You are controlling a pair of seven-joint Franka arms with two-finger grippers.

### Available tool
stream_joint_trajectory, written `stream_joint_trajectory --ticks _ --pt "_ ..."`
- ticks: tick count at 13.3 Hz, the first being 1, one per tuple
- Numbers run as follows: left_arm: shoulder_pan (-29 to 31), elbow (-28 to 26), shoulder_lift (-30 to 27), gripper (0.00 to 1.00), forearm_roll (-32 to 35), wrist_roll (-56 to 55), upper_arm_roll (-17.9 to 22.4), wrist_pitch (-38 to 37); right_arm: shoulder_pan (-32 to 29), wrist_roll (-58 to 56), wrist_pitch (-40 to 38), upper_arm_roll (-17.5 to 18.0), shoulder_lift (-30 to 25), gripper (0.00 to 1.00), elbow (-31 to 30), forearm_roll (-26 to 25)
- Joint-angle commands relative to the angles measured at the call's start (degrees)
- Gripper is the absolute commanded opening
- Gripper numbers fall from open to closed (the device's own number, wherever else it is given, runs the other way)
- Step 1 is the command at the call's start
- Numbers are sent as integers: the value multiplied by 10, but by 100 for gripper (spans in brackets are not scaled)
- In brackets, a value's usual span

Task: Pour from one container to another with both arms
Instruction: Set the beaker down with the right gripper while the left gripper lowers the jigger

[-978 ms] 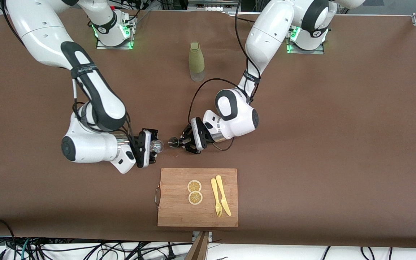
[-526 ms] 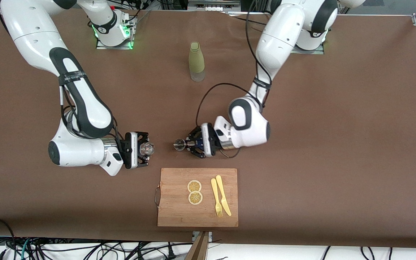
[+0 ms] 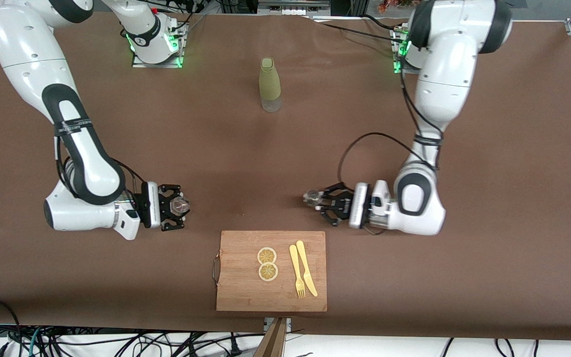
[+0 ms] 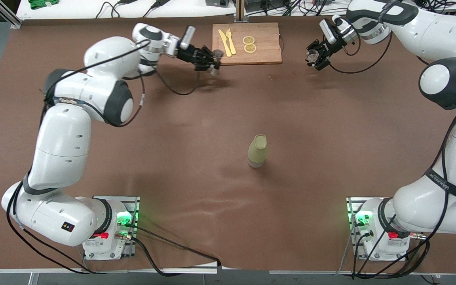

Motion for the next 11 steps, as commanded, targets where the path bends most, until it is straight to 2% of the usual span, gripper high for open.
stream_joint_trajectory --ticks 1,3,7,11 --pt "77 -30 -29 0 93 86 -7 -102 -15 -102 -16 -26 -7 29 -38 62" --pt "147 -27 -26 0 179 157 -8 -173 -16 -187 -33 -66 -7 29 -65 121" --pt "271 -20 -10 0 326 269 -15 -241 -21 -313 -58 -134 3 29 -118 225" --pt "355 6 20 0 414 353 -19 -279 -40 -335 -70 -160 9 30 -128 235"
